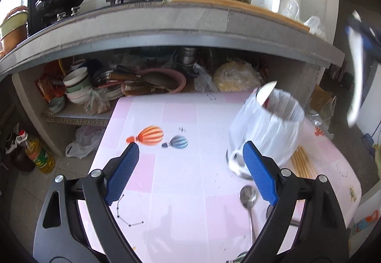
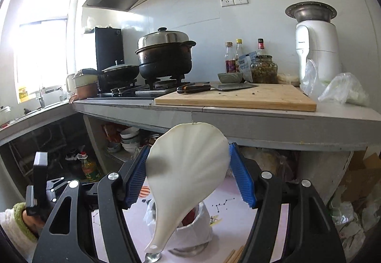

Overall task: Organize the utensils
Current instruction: 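Carry the rice paddle to the steel holder and release it inside with the right gripper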

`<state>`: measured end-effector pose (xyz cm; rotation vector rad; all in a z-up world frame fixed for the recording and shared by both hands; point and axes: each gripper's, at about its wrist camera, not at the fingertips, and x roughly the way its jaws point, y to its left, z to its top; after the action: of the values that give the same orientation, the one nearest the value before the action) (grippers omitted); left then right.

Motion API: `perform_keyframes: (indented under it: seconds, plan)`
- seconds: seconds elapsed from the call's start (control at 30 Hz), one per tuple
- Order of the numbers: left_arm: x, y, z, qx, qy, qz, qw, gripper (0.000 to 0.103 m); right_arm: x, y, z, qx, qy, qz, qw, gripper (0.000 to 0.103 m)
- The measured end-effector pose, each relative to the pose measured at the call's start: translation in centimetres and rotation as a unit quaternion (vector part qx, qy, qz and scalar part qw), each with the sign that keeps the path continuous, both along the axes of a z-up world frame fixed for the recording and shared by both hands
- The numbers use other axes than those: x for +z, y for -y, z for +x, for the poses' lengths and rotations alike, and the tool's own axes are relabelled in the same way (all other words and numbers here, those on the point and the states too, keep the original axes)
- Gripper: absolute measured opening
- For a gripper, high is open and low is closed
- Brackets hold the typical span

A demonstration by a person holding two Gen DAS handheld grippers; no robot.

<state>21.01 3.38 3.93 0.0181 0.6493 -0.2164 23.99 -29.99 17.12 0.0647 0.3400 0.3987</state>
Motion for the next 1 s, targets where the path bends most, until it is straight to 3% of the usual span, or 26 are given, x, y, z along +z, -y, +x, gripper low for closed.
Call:
perform_keyframes:
  seconds: [0.23, 0.43, 0.8, 1.0]
  plan:
    - [-2.3, -1.1, -1.8, 0.018, -0.015, 0.017, 0.9996, 0.085, -1.0, -2.4, 5.9, 0.013, 0.006, -0.008, 1.0, 0.065]
    - [-3.7, -2.0, -2.3, 0.037, -0.033, 0.02, 0.9986, 0.085, -5.2, -5.1, 9.6, 0.037, -0.025, -0.061, 0.997, 0.065]
    - [-4.0, -2.5, -2.1, 0.053, -0.045, 0.017, 0.9974, 0.085, -10.8, -7.9, 10.0, 0.059, -0.043, -0.155, 0.985, 0.065]
    - [-3.9, -2.4, -2.2, 0.05, -0.044, 0.016, 0.9976, 0.085, -11.1, -7.3, 9.6, 0.061, -0.054, -0.147, 0.986, 0.068]
